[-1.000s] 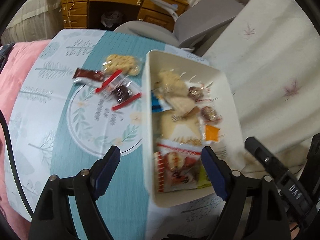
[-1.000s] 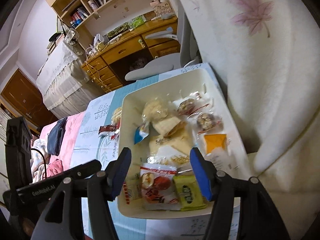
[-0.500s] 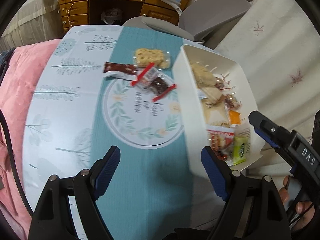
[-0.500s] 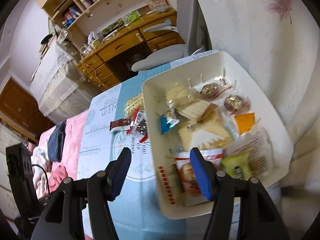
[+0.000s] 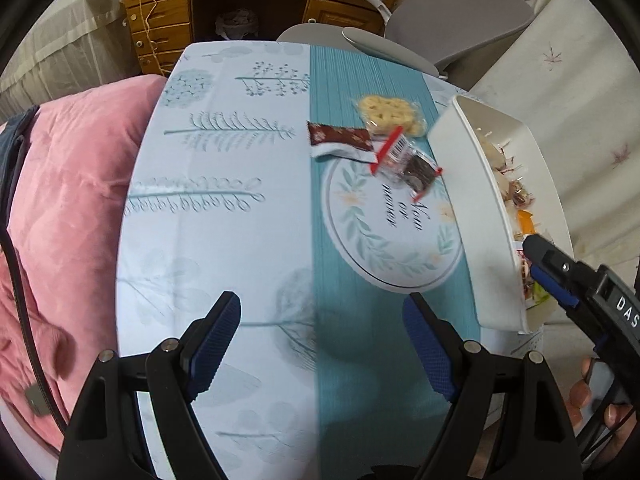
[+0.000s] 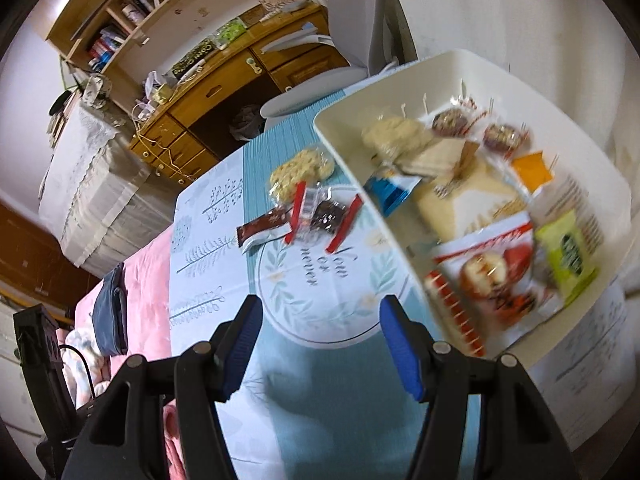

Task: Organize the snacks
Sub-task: 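Move both tools back over the remaining snacks on the plate, then grasp the brown snowflake-wrapped bar with left gripper while right grasps the red-clipped clear bag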

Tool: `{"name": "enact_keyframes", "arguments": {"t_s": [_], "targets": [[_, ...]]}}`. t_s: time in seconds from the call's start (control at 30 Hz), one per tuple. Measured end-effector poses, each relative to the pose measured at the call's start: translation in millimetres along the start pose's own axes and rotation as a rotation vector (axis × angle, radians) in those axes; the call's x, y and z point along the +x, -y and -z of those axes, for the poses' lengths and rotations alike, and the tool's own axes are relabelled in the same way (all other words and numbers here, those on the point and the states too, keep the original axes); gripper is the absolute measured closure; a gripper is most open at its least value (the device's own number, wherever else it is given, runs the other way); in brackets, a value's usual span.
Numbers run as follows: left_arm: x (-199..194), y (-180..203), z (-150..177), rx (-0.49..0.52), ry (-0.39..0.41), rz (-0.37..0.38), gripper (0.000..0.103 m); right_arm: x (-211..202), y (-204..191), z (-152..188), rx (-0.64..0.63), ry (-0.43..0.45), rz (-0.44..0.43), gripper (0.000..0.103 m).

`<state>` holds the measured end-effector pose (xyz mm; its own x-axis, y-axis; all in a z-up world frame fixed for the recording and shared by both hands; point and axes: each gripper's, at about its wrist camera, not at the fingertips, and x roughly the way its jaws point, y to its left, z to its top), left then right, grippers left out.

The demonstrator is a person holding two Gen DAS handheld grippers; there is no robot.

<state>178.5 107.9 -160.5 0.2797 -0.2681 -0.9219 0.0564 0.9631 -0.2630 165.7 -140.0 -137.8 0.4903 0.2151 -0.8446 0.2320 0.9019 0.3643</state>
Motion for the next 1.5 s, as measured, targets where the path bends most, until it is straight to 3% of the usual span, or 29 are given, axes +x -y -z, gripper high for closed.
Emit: {"name": "enact_keyframes", "arguments": {"t_s": [0.13,0.37,0.57,0.8,1.0,1.5], "targets": [[-3,-18,-14,0.056,0.021,0.064,0.021,10,-15,8,0.031,-0.008,0.019,0.042],[-4,-20,-48,0.180,0.055,0.072,0.021,26,-33,6,0.106,0.003,0.038,0.042],[9,-18,-84,0.228,0.066,0.099,0.021,45,-34,-3,0.194,0.053,0.061,0.042],[52,-3,-129,0.289,0.016,0.035,0.019,80,-26,-11,0.266,0.121,0.124,0.042],[98,13,-156,0.321,-0.037,0.007,0.019,111,-20,-14,0.298,0.123,0.180,0.042],[165,36,-166,0.355,-0.149,-0.113,0.019,154,-10,-20,0.178,0.174,0.246,0.042]]}}
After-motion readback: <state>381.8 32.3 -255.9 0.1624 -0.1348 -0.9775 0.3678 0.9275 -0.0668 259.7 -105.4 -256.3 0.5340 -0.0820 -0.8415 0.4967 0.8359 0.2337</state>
